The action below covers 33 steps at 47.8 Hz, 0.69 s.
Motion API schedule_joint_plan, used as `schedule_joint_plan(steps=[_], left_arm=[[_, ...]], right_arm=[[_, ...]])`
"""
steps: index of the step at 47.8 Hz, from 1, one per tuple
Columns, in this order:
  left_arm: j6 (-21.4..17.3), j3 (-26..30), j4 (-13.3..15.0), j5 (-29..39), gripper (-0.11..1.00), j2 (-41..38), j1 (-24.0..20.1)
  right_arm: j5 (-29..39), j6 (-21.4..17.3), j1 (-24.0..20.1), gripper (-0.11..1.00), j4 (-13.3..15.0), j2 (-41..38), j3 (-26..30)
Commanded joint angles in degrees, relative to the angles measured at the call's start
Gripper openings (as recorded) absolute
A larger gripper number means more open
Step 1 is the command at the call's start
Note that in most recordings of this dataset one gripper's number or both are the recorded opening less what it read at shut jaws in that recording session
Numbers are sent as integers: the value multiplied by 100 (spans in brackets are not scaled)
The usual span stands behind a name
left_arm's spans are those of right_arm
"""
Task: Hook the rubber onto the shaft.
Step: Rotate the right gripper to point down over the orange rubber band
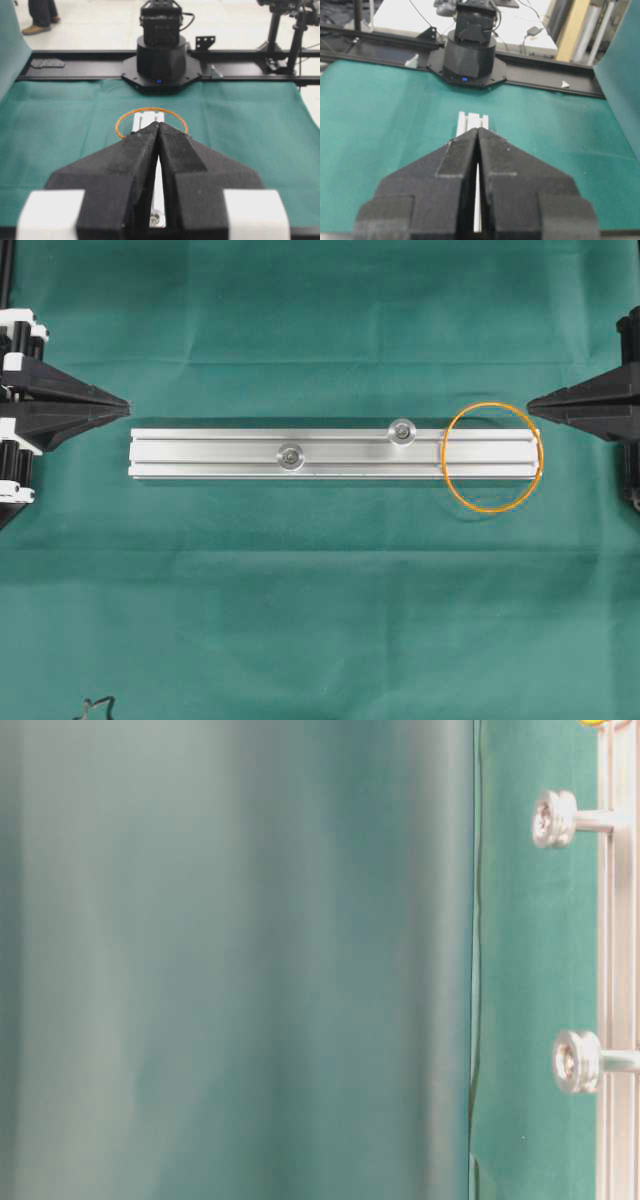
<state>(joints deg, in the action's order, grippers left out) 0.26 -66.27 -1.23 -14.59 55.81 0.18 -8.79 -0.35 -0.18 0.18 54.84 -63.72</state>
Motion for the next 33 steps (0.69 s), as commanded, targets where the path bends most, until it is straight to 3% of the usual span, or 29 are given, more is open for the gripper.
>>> schedule_joint_plan(steps=[1, 12, 33], left_arm=[[-9, 211, -18, -9, 0, 0, -9], [9, 316, -18, 615, 0, 44, -9], [35, 976, -18, 3331, 0, 18, -9]], right_arm=[[70, 0, 18, 3, -18, -26, 229], [817, -9, 18, 3, -26, -44, 457], [3902, -422, 18, 3, -26, -255, 1099]])
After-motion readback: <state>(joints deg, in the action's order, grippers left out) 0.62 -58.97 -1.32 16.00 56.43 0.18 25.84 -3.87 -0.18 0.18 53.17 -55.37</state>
